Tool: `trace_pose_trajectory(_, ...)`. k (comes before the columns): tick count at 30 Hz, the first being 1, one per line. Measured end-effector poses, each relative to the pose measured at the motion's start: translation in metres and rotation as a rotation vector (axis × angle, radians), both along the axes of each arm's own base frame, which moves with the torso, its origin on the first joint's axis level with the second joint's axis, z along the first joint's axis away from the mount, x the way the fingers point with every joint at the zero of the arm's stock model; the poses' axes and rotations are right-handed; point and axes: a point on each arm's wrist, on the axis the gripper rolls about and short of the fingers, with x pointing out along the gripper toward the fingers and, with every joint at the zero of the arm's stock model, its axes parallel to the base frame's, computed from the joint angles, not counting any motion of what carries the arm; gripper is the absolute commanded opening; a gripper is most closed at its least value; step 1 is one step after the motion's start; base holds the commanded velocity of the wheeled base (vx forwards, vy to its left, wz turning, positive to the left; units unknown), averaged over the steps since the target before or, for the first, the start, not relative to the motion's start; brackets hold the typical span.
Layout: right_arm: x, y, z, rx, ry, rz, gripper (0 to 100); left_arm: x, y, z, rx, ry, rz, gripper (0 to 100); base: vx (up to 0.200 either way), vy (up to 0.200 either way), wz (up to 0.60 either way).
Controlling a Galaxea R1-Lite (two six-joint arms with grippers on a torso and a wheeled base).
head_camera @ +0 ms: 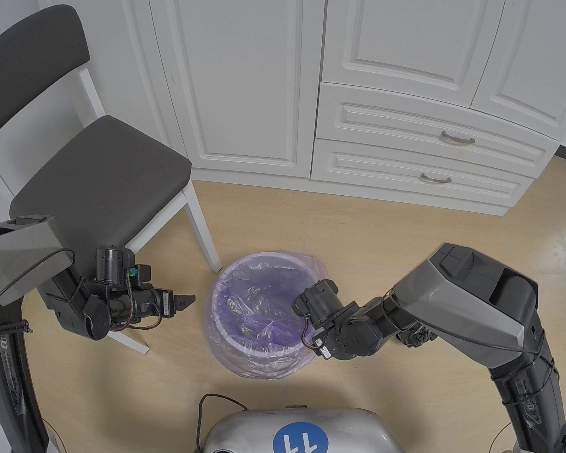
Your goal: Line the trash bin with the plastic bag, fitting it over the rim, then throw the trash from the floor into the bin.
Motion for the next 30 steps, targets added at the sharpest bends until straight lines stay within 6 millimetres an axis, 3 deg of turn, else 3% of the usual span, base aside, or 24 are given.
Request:
trace_pose_trajectory(13, 0.005, -0.008, -0.012, 0.006, 0.011, -0.034, 100, 0.000, -0.001, -0.006, 0.032, -0.013, -0.027, 100, 0.000, 0.000, 0.00)
trace_pose_trajectory(24, -0.013, -0.023, 0.033, -0.009, -0.004, -0.002, 100, -0.002, 0.001, -0.009, 0.030, -0.008, -0.027, 100, 0.000, 0.000, 0.00)
trace_pose_trajectory(30, -0.011, -0.034, 0.056, 0.013, -0.041, -0.020, 100, -0.004, 0.000, -0.010, 0.023, -0.001, -0.038, 100, 0.000, 0.000, 0.00)
